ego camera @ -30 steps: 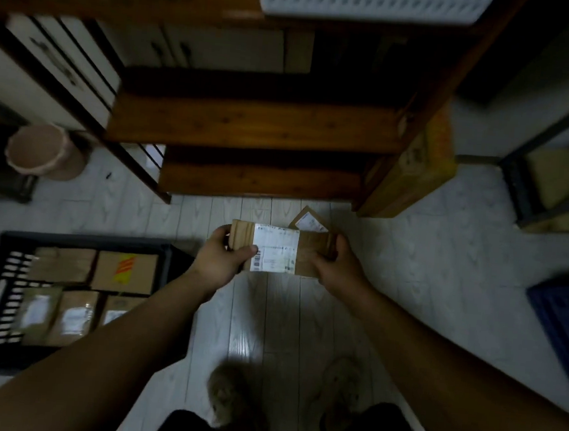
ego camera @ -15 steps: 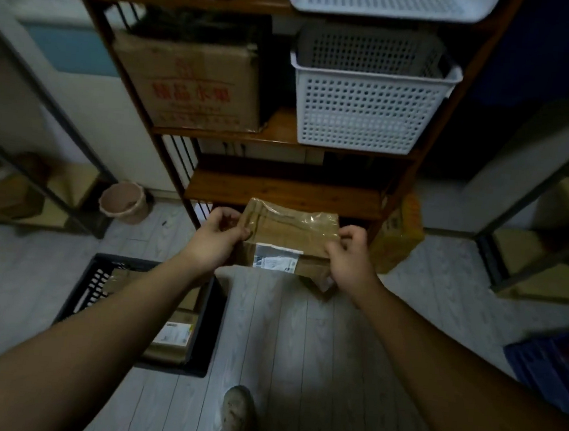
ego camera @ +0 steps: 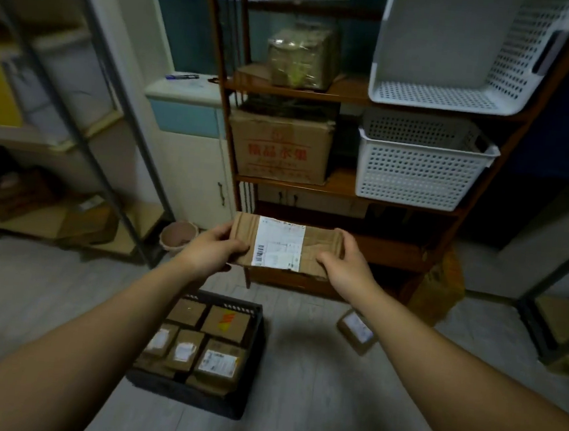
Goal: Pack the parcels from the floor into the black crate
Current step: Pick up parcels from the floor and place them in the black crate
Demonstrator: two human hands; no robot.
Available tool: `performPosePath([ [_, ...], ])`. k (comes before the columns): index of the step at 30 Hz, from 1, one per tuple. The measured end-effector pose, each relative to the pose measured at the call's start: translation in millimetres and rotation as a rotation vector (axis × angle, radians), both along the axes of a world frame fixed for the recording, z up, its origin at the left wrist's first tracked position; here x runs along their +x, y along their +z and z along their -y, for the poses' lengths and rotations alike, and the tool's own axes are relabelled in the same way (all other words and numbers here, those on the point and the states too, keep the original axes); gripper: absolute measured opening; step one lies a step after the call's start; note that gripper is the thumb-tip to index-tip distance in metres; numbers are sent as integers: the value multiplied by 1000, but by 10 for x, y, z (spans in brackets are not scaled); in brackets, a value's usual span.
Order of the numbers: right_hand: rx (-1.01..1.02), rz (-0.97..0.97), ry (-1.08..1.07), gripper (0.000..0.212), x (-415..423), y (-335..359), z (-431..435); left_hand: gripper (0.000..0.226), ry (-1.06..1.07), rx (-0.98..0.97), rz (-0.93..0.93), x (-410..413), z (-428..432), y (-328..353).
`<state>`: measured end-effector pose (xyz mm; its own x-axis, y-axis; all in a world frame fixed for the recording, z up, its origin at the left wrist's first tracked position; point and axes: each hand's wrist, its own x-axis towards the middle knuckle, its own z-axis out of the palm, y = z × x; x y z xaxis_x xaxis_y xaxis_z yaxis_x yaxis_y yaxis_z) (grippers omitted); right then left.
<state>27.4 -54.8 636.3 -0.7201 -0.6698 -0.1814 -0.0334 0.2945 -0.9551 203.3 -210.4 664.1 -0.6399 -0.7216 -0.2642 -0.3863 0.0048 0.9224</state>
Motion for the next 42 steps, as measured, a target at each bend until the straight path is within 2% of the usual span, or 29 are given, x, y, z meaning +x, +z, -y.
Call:
performPosePath([
  [5,-3,39,53,51,870,-107,636,49,28,-31,35,874,604,29],
  [7,-1,61,67,54,1178,-154,847,47,45,-34,33,1190,844,-15],
  [10,27,55,73,73,1544,-204,1092,45,70,-13,41,1521,1143,-101],
  [13,84,-77,118,94,1737,-254,1277,41,91,22,69,1665,1404,-202],
  [15,134,-177,202,109,1768,-300,1395,39,104,49,82,1686,1558,-290],
  [17,193,-251,323,115,1754,-369,1524,36,112,64,89,1685,1689,-367],
  [21,241,-308,405,107,1645,-526,1919,31,88,39,134,1695,1972,-413],
  [26,285,-388,416,96,1619,-614,2497,47,83,28,162,1722,2416,-417],
  [29,304,-489,402,95,1671,-622,2765,57,111,46,138,1706,2666,-434],
  [31,315,-477,387,95,1731,-608,2920,61,112,36,132,1696,2836,-484],
  [34,313,-454,386,95,1879,-680,3153,54,63,39,127,1730,3166,-619],
  [38,386,-451,499,107,2145,-937,3376,45,-32,95,129,1822,3622,-891],
  [42,452,-377,547,103,2564,-1380,3603,11,-237,89,145,1922,4108,-1285],
])
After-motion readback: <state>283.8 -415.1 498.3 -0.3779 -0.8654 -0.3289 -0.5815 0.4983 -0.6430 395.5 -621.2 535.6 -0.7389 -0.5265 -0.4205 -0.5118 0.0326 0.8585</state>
